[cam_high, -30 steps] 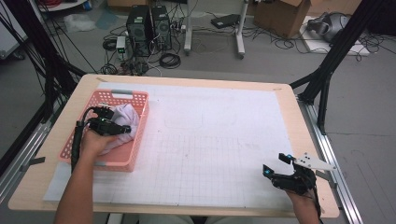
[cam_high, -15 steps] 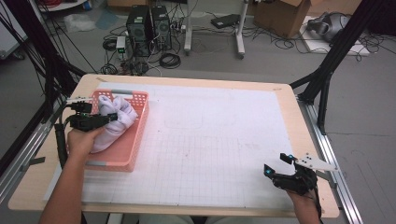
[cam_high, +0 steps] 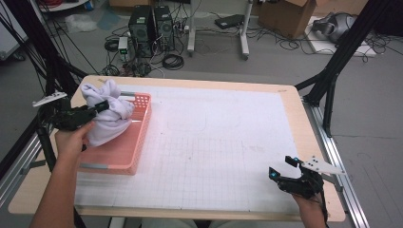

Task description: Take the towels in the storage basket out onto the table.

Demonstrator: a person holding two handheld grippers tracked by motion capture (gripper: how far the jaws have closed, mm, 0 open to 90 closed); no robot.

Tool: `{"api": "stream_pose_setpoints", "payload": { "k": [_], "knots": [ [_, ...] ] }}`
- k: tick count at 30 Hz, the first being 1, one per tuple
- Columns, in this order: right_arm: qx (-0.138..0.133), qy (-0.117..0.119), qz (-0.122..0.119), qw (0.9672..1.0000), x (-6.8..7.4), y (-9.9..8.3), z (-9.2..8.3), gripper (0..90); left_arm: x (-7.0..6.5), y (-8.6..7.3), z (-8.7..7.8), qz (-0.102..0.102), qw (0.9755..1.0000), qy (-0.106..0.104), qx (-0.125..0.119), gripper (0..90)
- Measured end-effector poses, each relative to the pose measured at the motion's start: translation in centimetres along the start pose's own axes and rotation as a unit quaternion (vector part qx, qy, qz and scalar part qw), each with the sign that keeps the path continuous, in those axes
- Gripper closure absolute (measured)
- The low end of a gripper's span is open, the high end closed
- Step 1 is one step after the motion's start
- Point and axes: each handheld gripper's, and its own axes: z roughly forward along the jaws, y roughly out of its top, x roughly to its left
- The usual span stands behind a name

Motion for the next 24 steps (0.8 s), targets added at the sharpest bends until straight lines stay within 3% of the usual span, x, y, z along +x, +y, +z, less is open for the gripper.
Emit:
{"api": "stream_pose_setpoints", "payload": {
  "k": [8, 10, 12, 15, 17, 19, 21, 22, 24],
  "knots": [
    [-0.005, 0.003, 0.009, 0.9999, -0.1, 0.0, 0.1, 14.7, -0.9, 1.6, -1.1, -0.002, 0.9970, -0.052, -0.058, 60.7],
    [-0.005, 0.003, 0.005, 1.0000, 0.0, 0.1, -0.1, 14.7, -1.4, 2.4, -1.2, 0.011, 0.9969, -0.049, -0.060, 60.7],
    [-0.007, 0.003, 0.007, 1.0000, 0.0, 0.1, -0.1, 14.7, -2.0, 3.0, -1.2, 0.032, 0.9971, -0.047, -0.050, 60.6],
    [-0.005, 0.004, 0.006, 1.0000, 0.0, 0.1, 0.0, 14.7, -2.5, 3.1, -1.0, 0.044, 0.9972, -0.047, -0.039, 60.5],
    [-0.003, 0.004, 0.006, 1.0000, 0.0, 0.1, 0.0, 14.7, -2.4, 2.8, -0.5, 0.045, 0.9980, -0.042, -0.017, 60.2],
    [-0.004, 0.004, 0.007, 1.0000, 0.0, 0.1, 0.0, 14.7, -2.2, 2.0, 0.6, 0.048, 0.9977, -0.011, 0.045, 59.3],
    [-0.005, 0.004, 0.007, 1.0000, 0.0, 0.1, 0.0, 14.7, -1.9, 1.0, 1.8, 0.061, 0.9919, 0.029, 0.107, 57.1],
    [-0.004, 0.004, 0.007, 1.0000, 0.0, 0.0, 0.0, 14.7, -1.7, 0.1, 2.6, 0.072, 0.9859, 0.053, 0.142, 56.4],
    [-0.005, 0.004, 0.004, 1.0000, 0.0, 0.0, 0.0, 14.7, -1.1, -1.2, 3.5, 0.080, 0.9775, 0.082, 0.177, 55.1]
  ]
}}
